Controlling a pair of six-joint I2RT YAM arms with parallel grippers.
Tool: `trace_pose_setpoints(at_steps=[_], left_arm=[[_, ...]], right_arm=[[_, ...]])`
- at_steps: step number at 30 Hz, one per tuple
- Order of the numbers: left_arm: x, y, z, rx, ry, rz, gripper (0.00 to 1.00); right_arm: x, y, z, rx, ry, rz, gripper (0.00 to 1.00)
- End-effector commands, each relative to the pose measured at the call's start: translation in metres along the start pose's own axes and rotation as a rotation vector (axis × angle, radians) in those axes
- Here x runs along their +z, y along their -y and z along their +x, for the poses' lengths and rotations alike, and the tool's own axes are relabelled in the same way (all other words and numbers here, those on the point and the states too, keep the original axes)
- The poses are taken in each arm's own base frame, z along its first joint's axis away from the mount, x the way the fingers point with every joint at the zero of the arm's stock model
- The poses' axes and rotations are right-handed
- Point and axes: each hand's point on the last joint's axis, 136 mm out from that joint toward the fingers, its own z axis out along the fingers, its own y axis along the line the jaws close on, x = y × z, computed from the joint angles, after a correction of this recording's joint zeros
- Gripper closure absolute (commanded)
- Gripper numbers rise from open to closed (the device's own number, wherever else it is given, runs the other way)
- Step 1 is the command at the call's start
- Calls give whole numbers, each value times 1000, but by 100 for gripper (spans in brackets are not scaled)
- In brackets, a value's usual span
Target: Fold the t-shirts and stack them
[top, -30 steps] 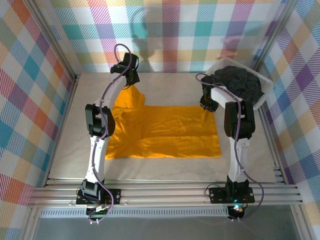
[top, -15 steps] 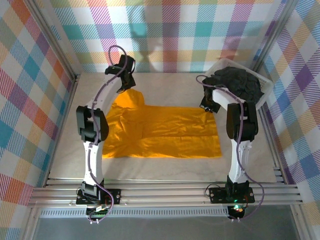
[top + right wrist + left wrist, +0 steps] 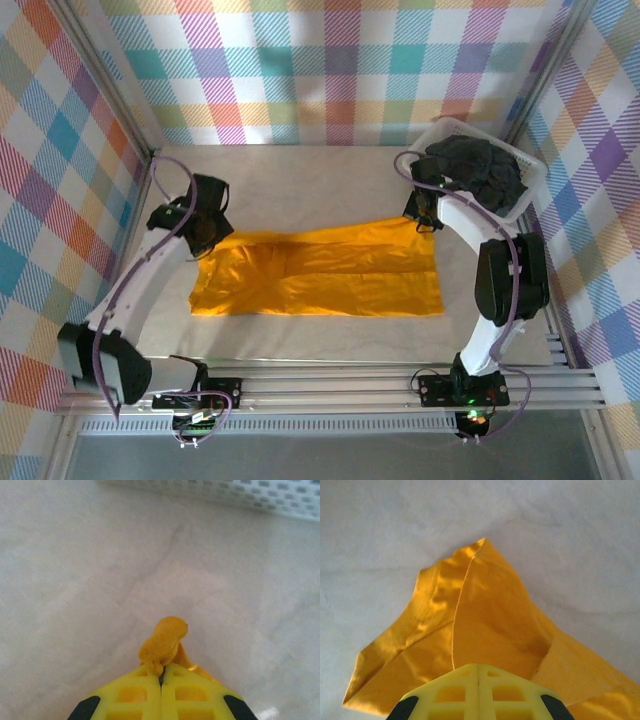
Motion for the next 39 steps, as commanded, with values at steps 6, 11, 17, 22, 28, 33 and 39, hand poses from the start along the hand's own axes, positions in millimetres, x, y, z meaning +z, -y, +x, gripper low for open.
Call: trace_pose_setpoints(at_steps=[6,11,17,22,28,33,39], left_arm=[[-20,-45,58,-63,-121,-41,100],[-18,-55,82,-37,-182,-66,100],[-14,-58,98,-6,-208,-87,100],[-10,-66,115,37,-241,-122,100],[-5,-75,129,95,-260,-155,100],[2,-76,142,111,-303,-148,100],[6,-78,144,123,-306,-162,100]], right_arm=[[-15,32,43,-15,-30,50,95],[-21,42,53,-22,-42,60,95],[-27,54,62,-23,-40,77,94],[-31,57,63,-49,-23,75,90],[-49,74,76,-4,-42,113,71],[-64,86,85,97,-34,108,60],[-56,82,103,278,-153,111,49]])
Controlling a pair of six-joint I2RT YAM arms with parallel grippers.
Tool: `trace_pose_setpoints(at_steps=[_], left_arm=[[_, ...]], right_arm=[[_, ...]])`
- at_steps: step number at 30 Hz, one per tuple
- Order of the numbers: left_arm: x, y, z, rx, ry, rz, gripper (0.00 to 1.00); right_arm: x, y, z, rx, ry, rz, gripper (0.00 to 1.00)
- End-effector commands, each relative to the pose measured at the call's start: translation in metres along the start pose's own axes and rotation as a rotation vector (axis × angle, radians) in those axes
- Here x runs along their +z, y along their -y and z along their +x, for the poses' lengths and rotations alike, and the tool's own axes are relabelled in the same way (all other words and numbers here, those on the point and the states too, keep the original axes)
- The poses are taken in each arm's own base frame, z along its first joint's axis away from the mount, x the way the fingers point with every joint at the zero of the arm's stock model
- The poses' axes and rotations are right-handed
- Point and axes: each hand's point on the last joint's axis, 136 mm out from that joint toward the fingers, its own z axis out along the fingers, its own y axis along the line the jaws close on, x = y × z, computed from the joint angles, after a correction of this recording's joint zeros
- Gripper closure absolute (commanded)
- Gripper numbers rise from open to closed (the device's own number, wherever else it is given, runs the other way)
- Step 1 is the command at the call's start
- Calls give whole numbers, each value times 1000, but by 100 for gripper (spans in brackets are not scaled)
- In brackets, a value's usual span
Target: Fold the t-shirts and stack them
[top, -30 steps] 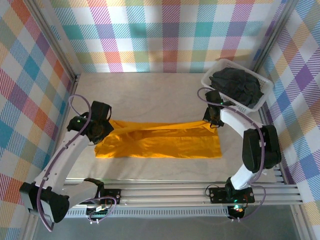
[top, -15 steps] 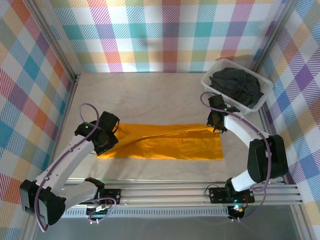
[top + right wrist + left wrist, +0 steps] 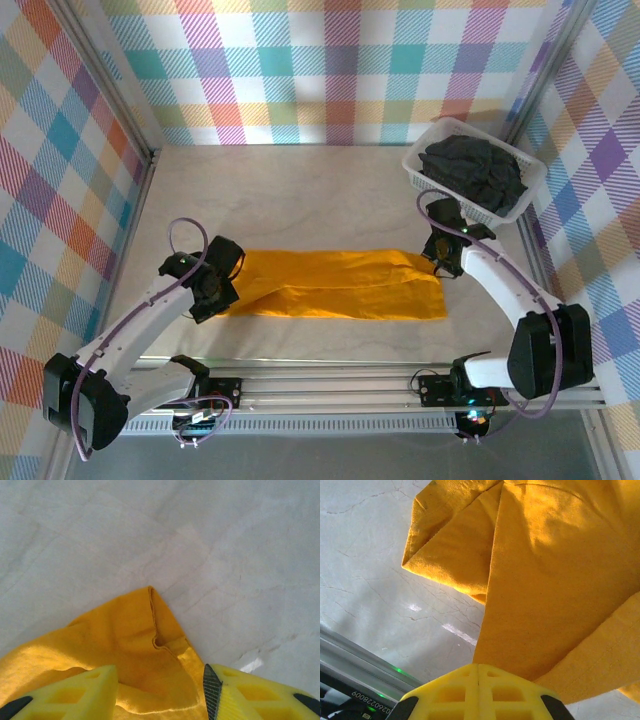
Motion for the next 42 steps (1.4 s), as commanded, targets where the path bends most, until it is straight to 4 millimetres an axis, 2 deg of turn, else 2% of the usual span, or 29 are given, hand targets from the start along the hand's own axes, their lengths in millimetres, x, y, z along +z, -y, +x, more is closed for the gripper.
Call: trace_pose_setpoints(at_steps=[1,4,9,13,18,26,29,33,36,42], left_arm=[[2,-1,4,27,-9,-11,100],[1,1,2,31,-4,-9,100],[-2,1,-1,40,7,-8,100],[-2,4,-1,41,3,-2,100],[-3,7,-2,37,3,8,100],[-1,9,-3,39,4,9,100],[-2,9,-4,36,8,15,100],[-6,10,-7,33,22,19,100],[-18,18,-20,34,67,43,100],[-62,58,-80,45,215,132,100]], right_arm=[[11,7,23,176,-141,36,49],[27,12,45,346,-262,21,49],[38,17,50,472,-308,-27,48],[38,30,61,598,-383,-13,46],[33,27,67,782,-415,-62,45],[38,14,67,963,-473,-97,58],[40,16,64,977,-460,-81,70],[34,21,52,959,-408,-63,91],[29,18,29,883,-344,-80,100],[20,-7,-32,677,-231,-144,100]])
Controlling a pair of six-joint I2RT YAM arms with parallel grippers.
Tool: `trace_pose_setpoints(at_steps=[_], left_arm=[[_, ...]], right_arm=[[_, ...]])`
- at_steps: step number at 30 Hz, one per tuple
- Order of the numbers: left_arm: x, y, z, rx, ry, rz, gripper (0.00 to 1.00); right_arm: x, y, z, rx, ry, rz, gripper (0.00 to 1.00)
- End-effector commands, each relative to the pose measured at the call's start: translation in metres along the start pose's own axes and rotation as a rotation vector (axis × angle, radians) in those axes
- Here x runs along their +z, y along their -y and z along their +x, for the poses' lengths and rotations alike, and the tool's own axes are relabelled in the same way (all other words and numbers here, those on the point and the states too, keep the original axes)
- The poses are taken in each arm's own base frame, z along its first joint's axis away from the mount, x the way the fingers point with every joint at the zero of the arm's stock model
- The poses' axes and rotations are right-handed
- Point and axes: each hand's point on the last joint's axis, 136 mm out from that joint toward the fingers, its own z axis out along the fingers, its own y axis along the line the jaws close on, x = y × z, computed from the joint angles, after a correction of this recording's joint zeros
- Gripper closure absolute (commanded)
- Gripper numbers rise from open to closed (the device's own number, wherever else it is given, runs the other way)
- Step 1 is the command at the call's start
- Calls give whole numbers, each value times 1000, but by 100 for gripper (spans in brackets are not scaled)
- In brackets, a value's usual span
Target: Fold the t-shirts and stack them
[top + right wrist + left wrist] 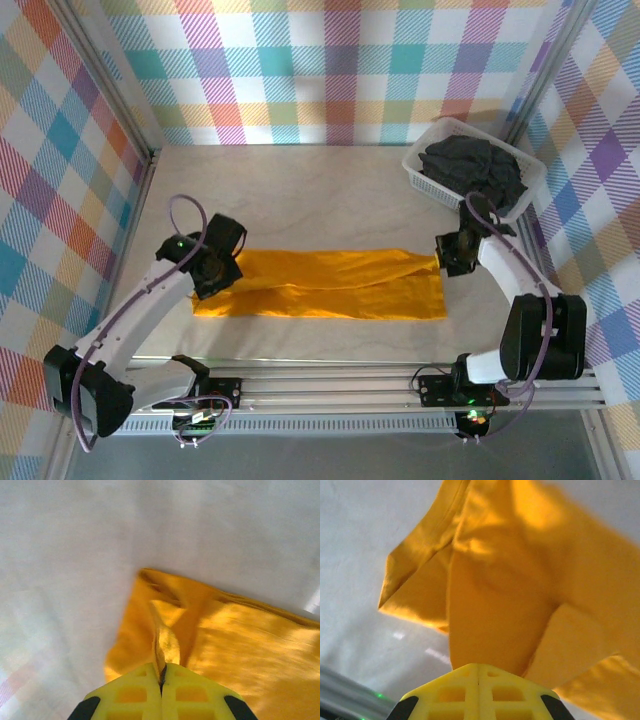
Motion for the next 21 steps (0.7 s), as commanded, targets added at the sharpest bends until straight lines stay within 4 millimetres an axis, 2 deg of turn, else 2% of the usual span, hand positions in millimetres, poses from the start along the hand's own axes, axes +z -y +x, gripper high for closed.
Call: trace_pose_setpoints(at_steps=[1,4,7,16,21], left_arm=[[-17,26,-44,19,98,51,100],[-22,44,-70,12,113,78,100],[-24,49,-76,18,111,72,100],[-5,12,-39,15,57,8,100],[-4,2,-32,29,48,-16,100]], right_arm=[[-7,-29,-17,-147,58,-3,100],[-11,-57,-24,-228,80,-33,100],[-16,-70,-28,-271,92,-42,100],[5,-51,-18,-373,32,-17,100],[13,-39,-20,-387,24,53,100]])
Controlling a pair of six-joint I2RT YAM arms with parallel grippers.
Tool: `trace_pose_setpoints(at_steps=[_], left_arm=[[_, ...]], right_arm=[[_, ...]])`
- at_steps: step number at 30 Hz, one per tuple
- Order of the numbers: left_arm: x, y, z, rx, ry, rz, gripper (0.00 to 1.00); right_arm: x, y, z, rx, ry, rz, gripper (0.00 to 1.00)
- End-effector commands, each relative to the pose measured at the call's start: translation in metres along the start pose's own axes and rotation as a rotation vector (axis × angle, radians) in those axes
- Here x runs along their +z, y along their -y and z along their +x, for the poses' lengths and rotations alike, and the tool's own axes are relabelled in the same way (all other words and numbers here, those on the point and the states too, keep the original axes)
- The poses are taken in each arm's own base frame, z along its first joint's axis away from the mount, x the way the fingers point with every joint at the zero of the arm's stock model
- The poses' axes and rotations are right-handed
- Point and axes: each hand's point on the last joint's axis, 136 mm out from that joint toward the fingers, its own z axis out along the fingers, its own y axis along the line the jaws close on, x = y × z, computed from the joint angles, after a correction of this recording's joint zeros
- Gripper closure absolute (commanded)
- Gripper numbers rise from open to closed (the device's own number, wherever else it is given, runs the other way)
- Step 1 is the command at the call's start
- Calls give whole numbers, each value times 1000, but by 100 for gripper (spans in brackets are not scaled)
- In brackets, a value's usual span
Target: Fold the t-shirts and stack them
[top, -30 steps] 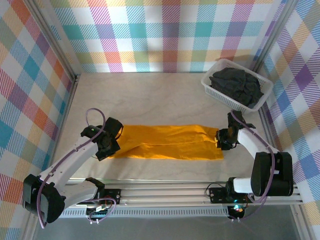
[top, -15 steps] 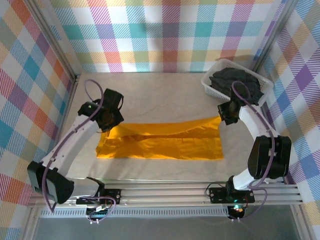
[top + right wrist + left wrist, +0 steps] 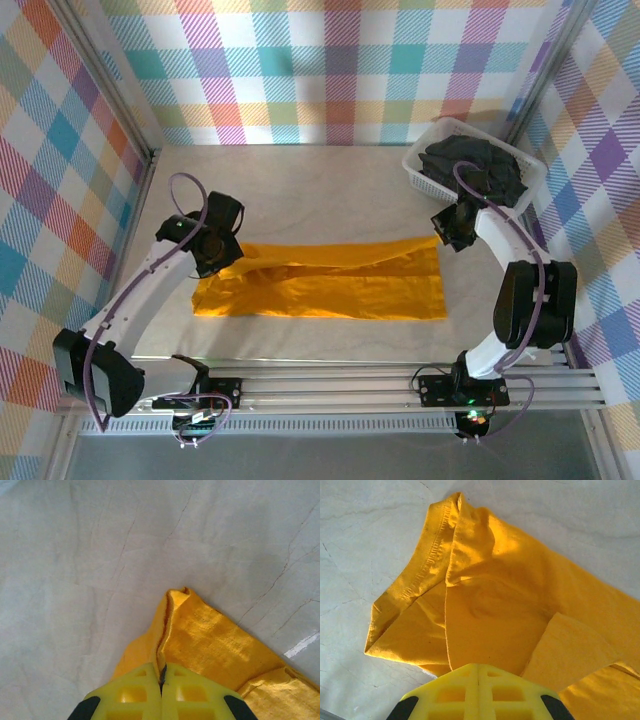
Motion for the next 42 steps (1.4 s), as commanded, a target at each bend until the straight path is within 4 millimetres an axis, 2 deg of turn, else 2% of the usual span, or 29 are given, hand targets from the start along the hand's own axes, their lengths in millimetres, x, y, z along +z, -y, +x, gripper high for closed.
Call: trace_pose_setpoints(at_steps=[1,6,13,18,21,28,33,34,36,37,40,42], left_arm=[[-4,-16,6,17,1,-39,100],[-5,-37,19,51,-12,-84,100],[2,-57,44,86,-81,-129,100],[18,-56,61,97,-149,-132,100],[24,-53,65,86,-158,-123,100],[32,-49,69,92,-167,-120,100],[42,-39,74,85,-192,-84,100],[43,-36,75,81,-195,-70,100],[43,-36,74,73,-197,-80,100],[40,-38,70,68,-183,-97,94],[24,-30,44,50,-108,-69,50],[21,-23,22,-7,-92,-23,45]], right_arm=[[3,16,5,-30,-27,67,100],[-2,45,22,9,-40,111,100],[6,92,56,57,-124,202,100],[13,108,67,74,-154,236,100],[13,111,67,72,-156,263,100],[16,105,65,65,-162,250,100],[20,101,65,66,-185,247,100],[20,100,65,62,-187,249,96],[16,101,63,60,-175,263,83],[12,101,61,56,-162,262,76],[-5,91,52,16,-96,210,61],[-14,80,46,-20,-63,154,57]])
